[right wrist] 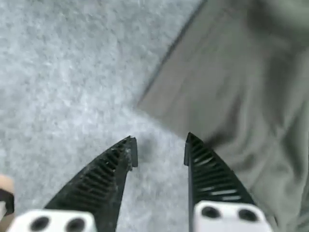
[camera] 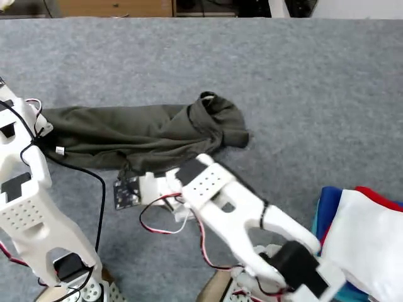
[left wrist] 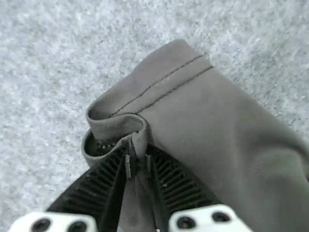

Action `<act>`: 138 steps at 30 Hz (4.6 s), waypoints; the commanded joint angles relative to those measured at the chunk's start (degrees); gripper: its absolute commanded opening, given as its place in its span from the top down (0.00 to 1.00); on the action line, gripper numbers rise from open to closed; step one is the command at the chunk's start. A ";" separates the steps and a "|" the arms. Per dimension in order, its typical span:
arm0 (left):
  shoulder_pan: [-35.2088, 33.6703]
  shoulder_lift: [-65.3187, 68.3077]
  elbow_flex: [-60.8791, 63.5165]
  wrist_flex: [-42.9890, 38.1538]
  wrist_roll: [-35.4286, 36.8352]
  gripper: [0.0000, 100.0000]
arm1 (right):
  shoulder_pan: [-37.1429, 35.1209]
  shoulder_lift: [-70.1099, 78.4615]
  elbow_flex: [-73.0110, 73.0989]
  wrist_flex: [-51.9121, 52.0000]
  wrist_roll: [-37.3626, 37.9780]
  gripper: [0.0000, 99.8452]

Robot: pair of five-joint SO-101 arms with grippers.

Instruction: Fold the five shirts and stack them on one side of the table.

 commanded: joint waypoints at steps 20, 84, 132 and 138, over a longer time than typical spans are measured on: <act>0.00 -1.10 -0.44 -0.62 0.00 0.98 | -3.21 14.81 -5.41 -7.91 1.76 0.84; 13.19 -62.37 -46.07 43.08 0.79 0.98 | 52.62 -20.00 -116.79 16.62 -12.75 1.00; 13.19 -27.03 -4.66 -19.78 1.14 0.98 | 41.89 13.76 -61.49 -22.68 -14.68 1.00; 13.27 -23.78 -12.92 -5.27 0.70 0.98 | 41.71 11.38 -65.19 -5.71 -9.93 1.00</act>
